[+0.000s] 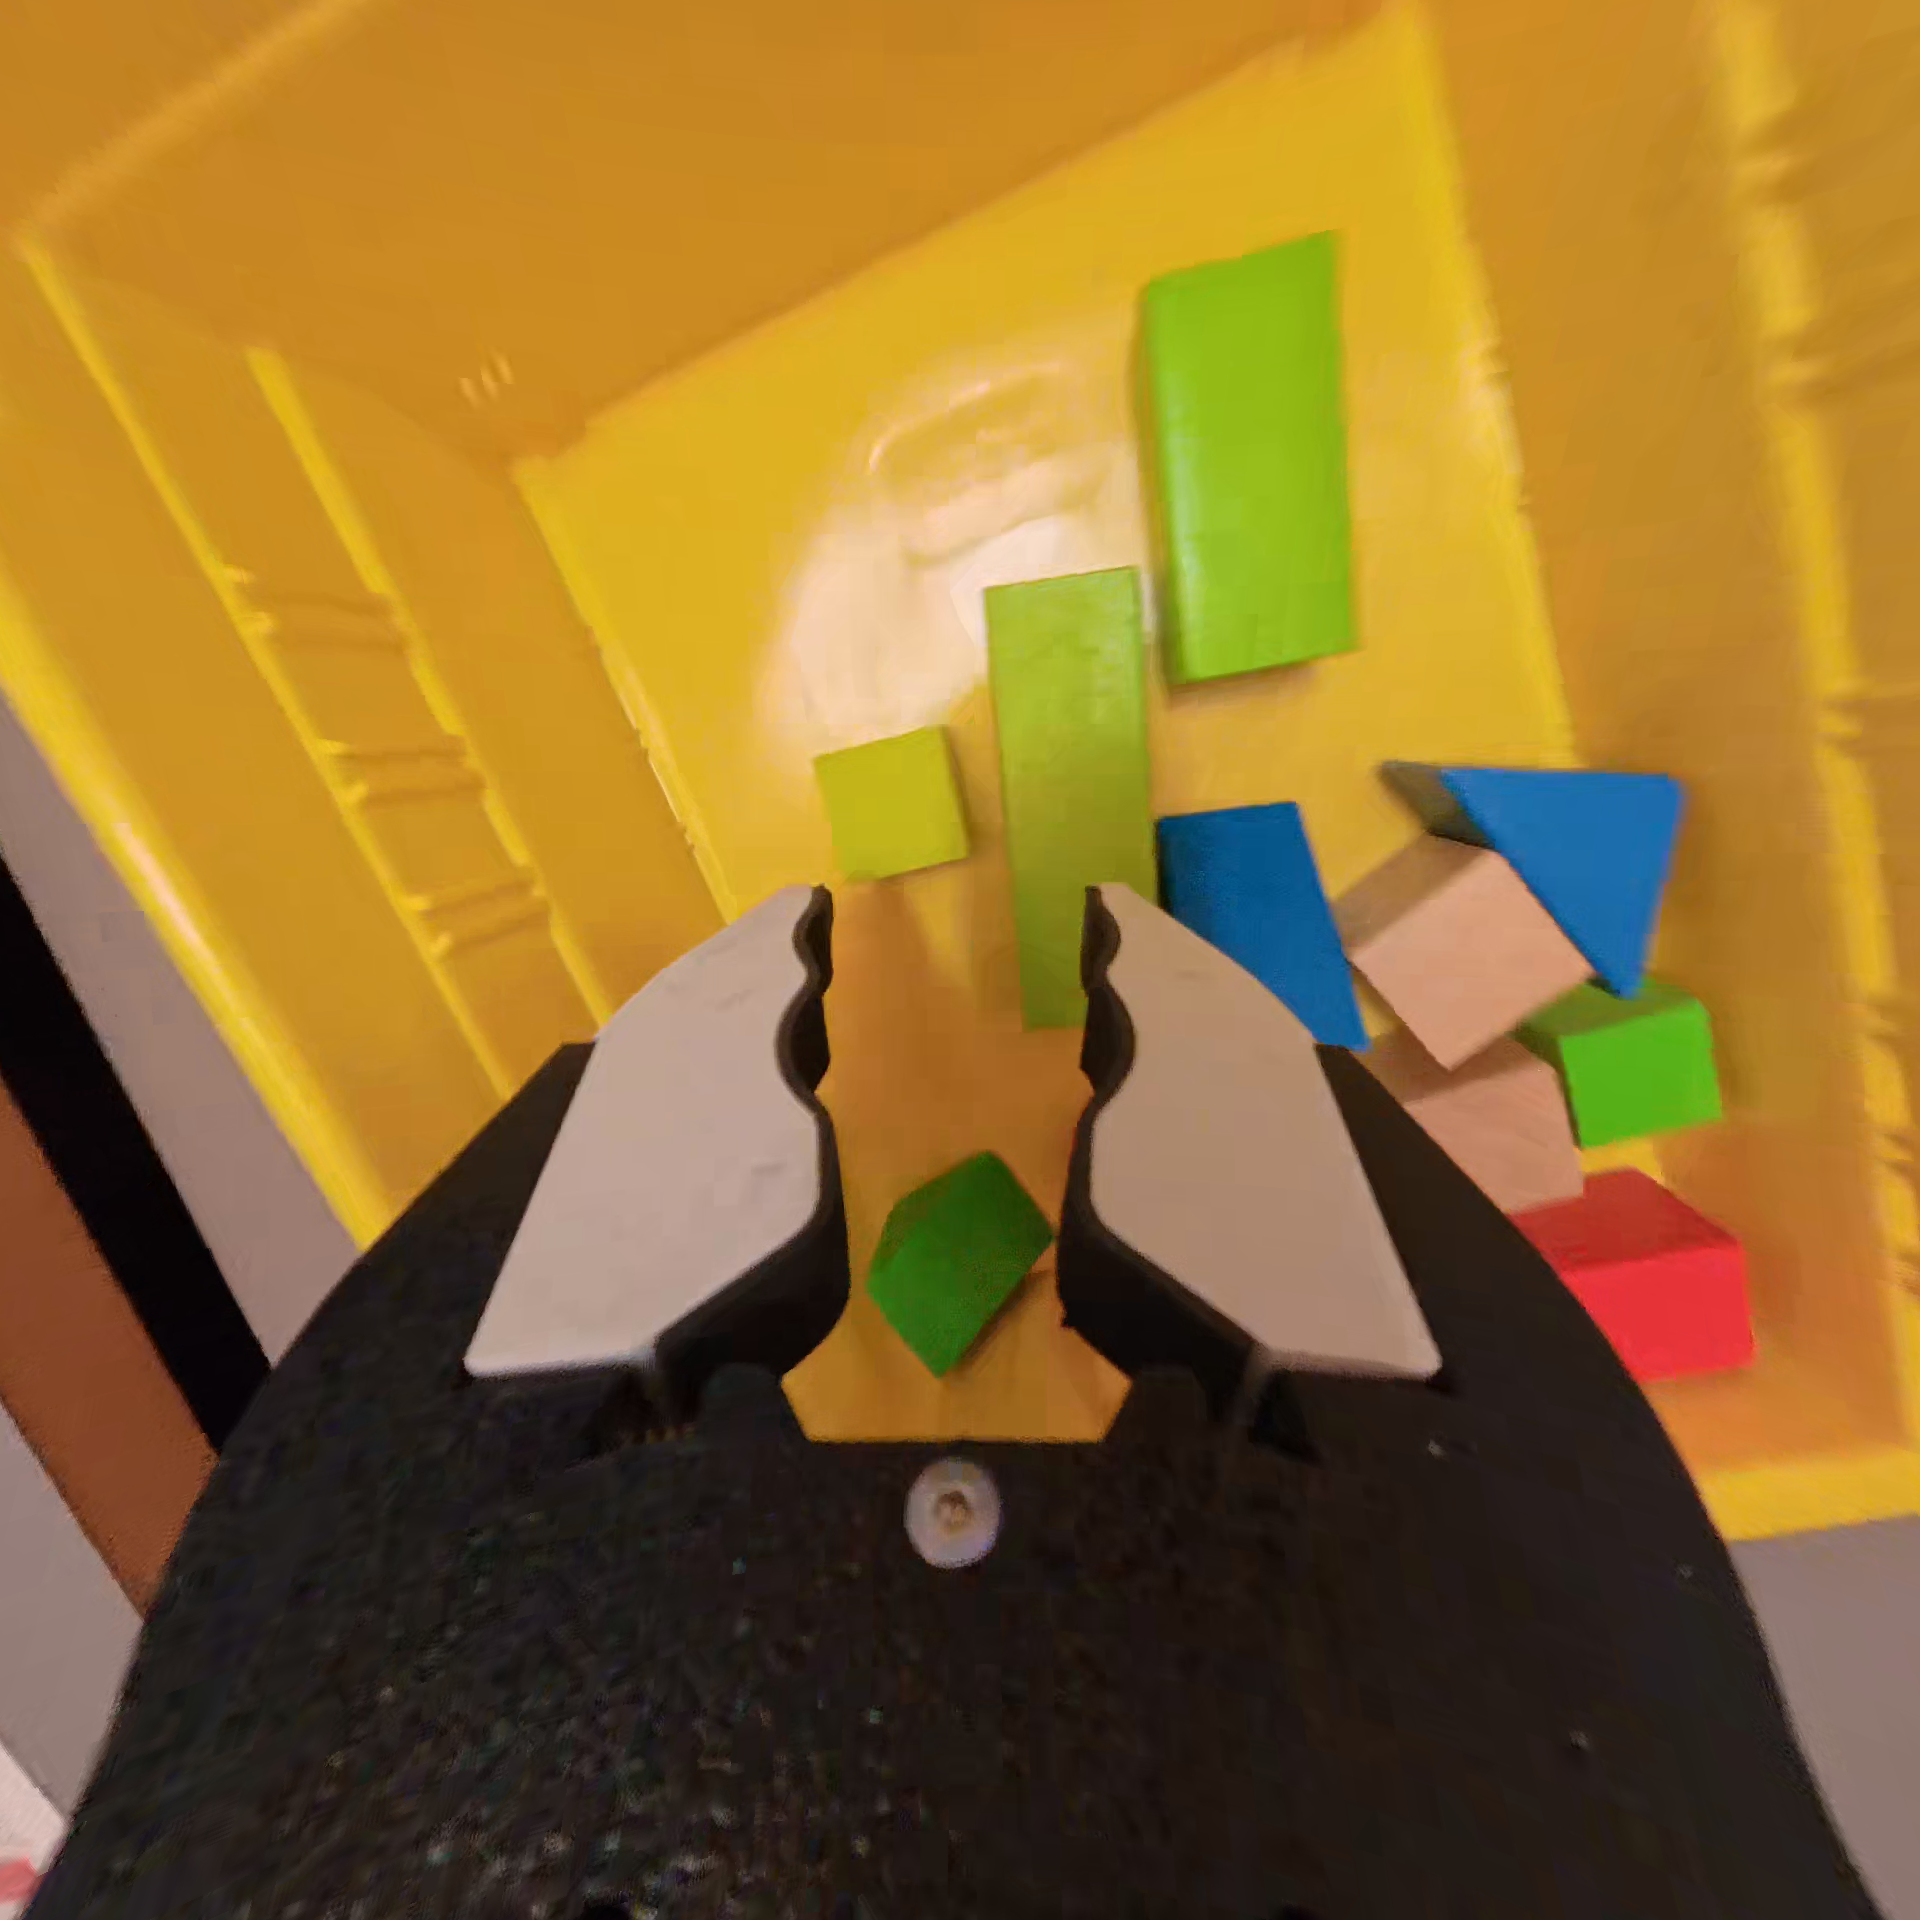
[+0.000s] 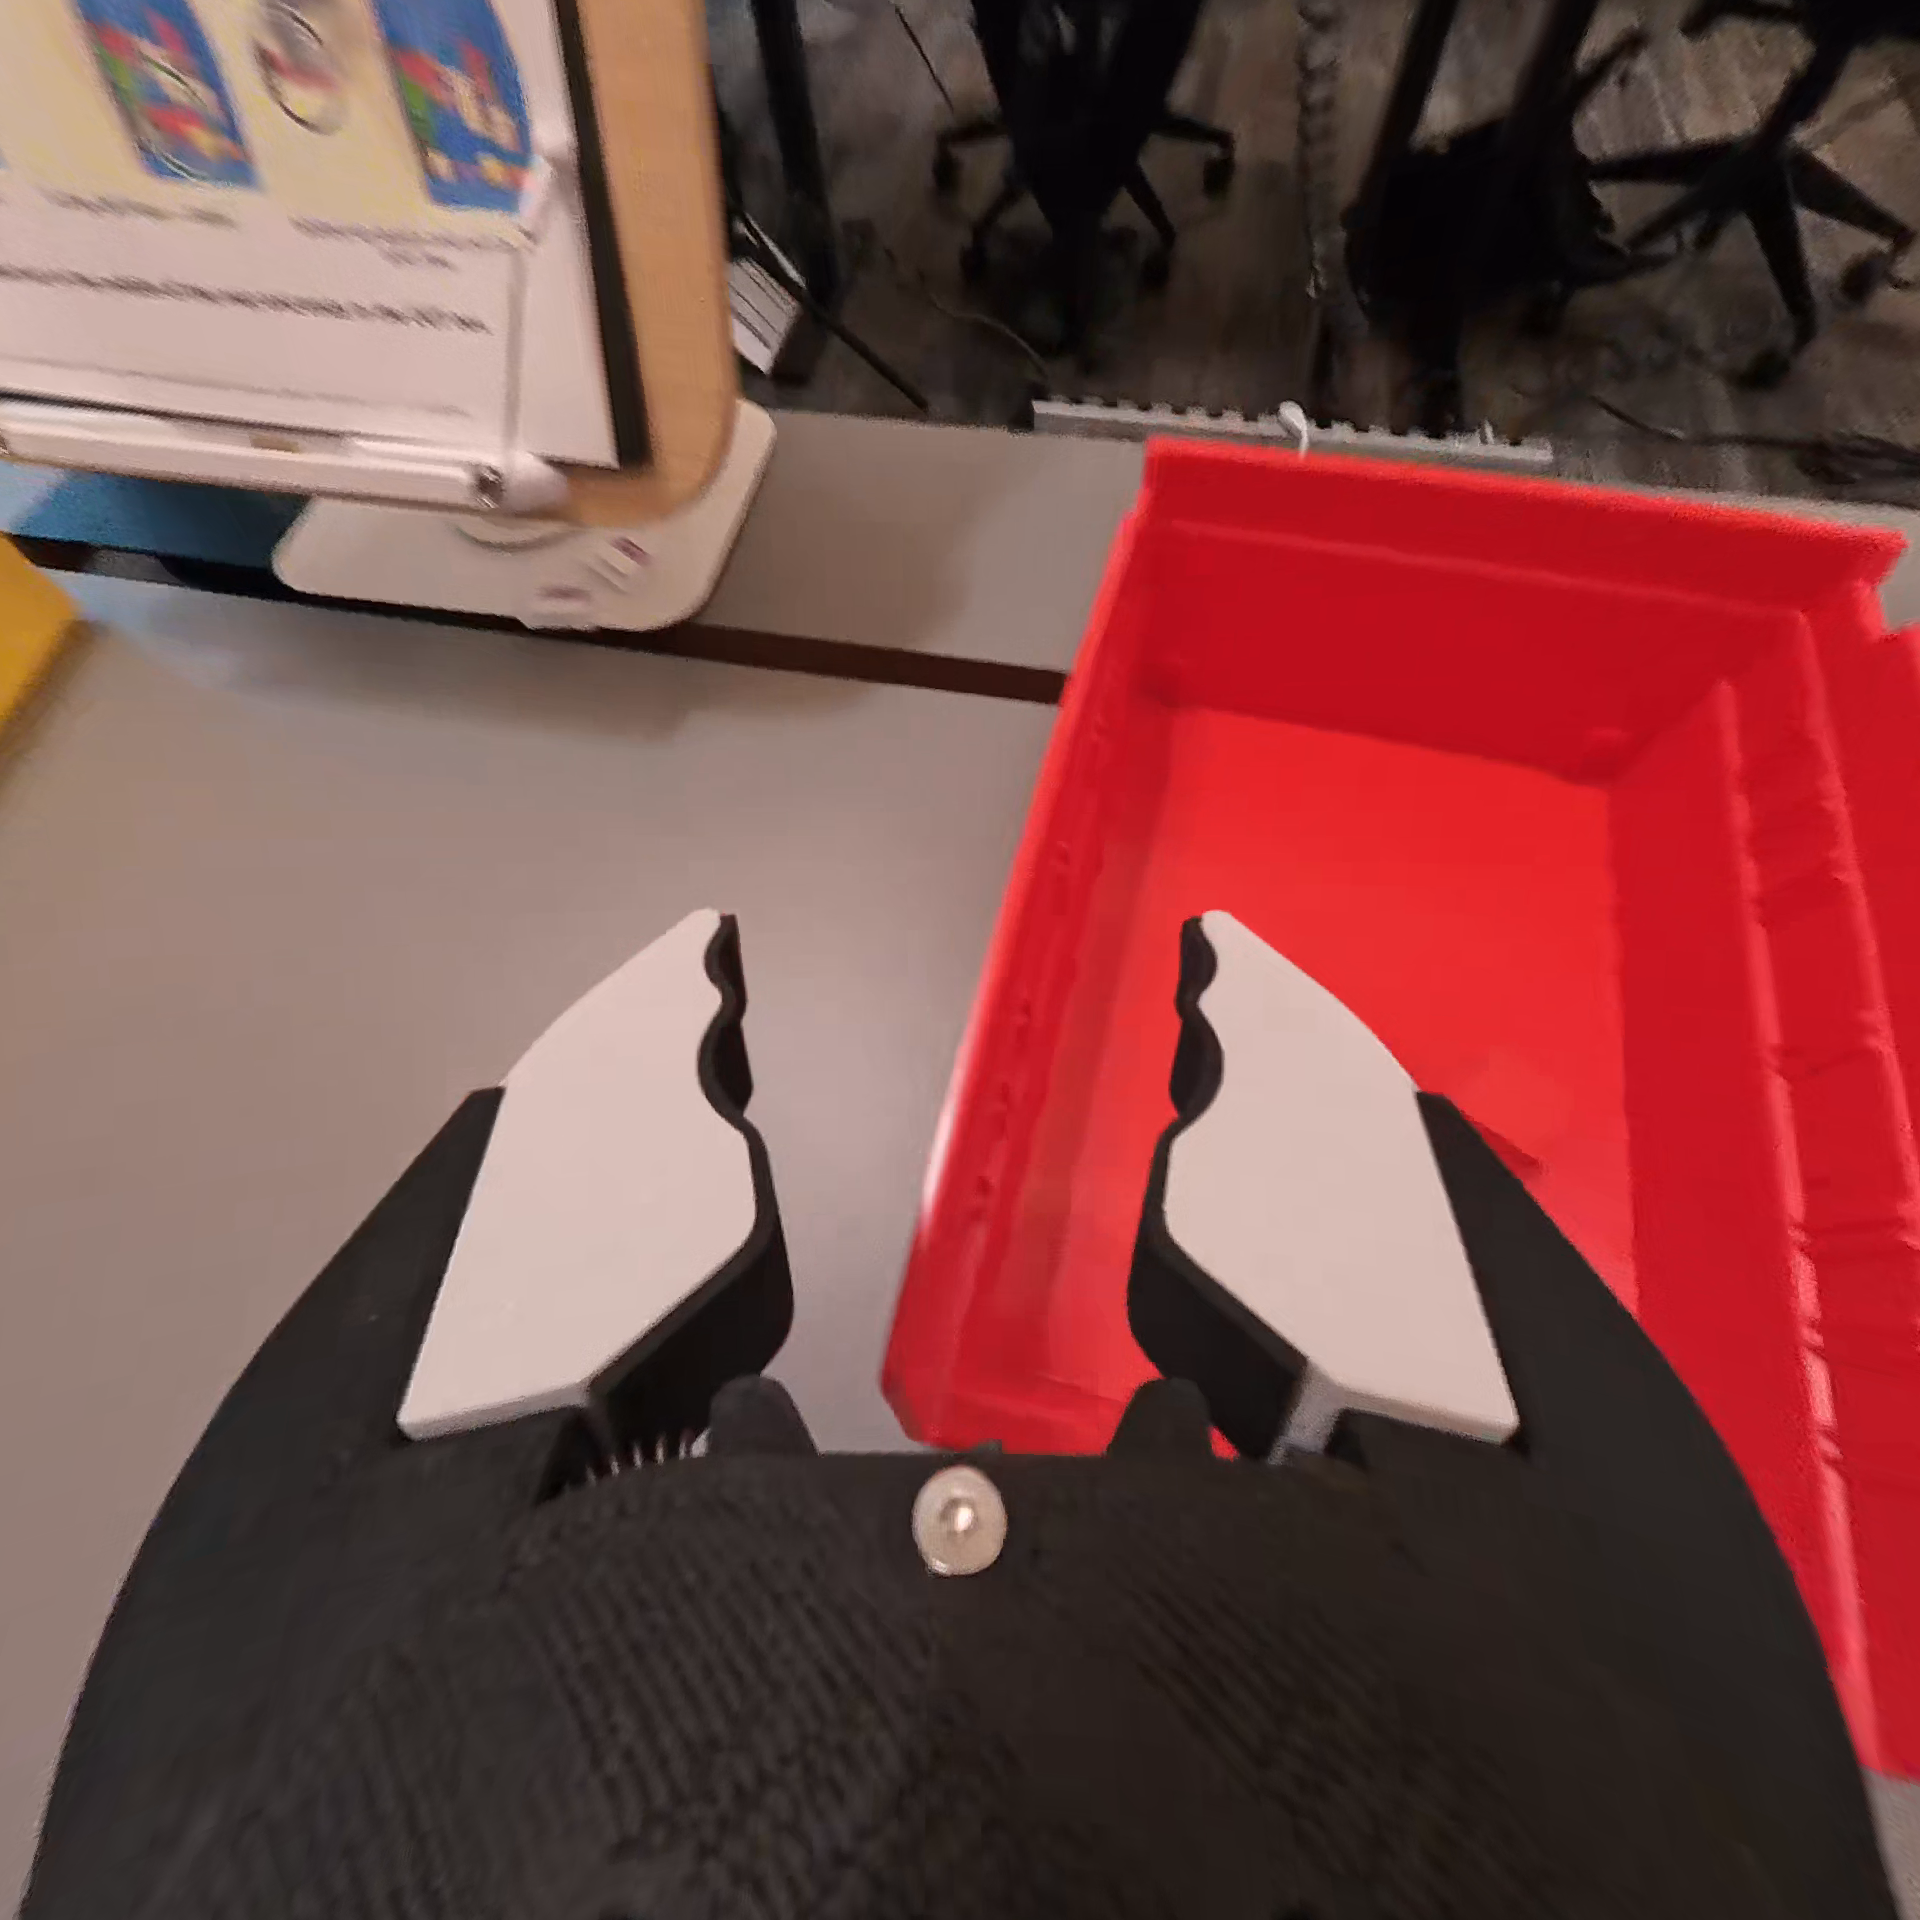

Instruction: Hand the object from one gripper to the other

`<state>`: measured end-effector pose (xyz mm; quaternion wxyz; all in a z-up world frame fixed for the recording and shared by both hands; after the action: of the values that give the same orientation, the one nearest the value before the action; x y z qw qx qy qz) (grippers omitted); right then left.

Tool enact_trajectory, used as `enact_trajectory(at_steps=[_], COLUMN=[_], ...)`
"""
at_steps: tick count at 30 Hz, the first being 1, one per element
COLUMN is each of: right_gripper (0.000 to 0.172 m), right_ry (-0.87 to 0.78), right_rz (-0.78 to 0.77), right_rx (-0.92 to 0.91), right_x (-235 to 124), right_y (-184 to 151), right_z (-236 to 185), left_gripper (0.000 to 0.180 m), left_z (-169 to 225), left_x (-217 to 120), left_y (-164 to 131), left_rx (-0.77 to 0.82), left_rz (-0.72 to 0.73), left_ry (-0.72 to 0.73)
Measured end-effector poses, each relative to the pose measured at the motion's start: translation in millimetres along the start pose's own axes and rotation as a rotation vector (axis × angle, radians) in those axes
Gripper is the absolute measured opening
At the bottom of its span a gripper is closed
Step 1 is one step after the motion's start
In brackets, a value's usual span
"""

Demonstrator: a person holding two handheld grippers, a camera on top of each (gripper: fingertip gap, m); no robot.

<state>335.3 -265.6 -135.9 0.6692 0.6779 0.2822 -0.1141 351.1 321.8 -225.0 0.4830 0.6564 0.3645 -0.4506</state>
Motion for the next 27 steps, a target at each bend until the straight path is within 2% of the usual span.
enact_trajectory(at_steps=[1, 3, 8, 11, 14, 17, 19, 21, 24, 27], right_gripper=[0.080, 0.081, 0.083, 0.084, 0.085, 0.084, 0.084, 0.083, 0.084, 0.087], right_ry=[0.004, 0.019, 0.115, 0.150, 0.160, 0.189, 0.222, 0.277, 0.417, 0.654], right_rz=[0.026, 0.036, 0.015, 0.000, -0.002, 0.012, 0.025, 0.039, 0.059, 0.097], right_rx=[-0.004, -0.032, -0.081, -0.091, -0.099, -0.093, -0.078, -0.058, -0.001, 0.112], right_x=[1, 4, 12, 14, 14, 12, 10, 8, 4, -4], right_y=[5, 9, 9, 7, 7, 10, 12, 14, 18, 27], right_z=[-5, -17, -46, -56, -60, -65, -69, -76, -96, -134], left_gripper=[0.049, 0.047, 0.042, 0.035, 0.026, 0.026, 0.026, 0.026, 0.026, 0.026], left_z=[-4, -10, -17, -19, -18, -22, -20, -2, 66, 151], left_x=[8, 19, 25, 29, 32, 25, 2, -37, -106, -156], left_y=[-1, 0, 10, 6, 7, 6, 13, 27, 50, 50], left_rx=[-0.032, -0.074, -0.086, -0.088, -0.086, -0.093, -0.086, -0.039, 0.125, 0.365], left_rz=[-0.051, -0.100, -0.099, -0.152, -0.134, -0.094, -0.001, 0.180, 0.550, 0.867], left_ry=[-0.012, -0.017, 0.049, 0.069, 0.054, 0.054, 0.060, 0.015, -0.218, -0.452])
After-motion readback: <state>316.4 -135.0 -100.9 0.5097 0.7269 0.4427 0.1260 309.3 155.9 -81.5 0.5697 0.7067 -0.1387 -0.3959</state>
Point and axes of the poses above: each gripper's, where its closed fingertips meet, x out along the fingers, y out of its top, z = x × y across the jaws, the point moved 3 cm from there along -x, back along the fingers, and after that the axes turned 2 degrees about x, right-handed, at the moved point
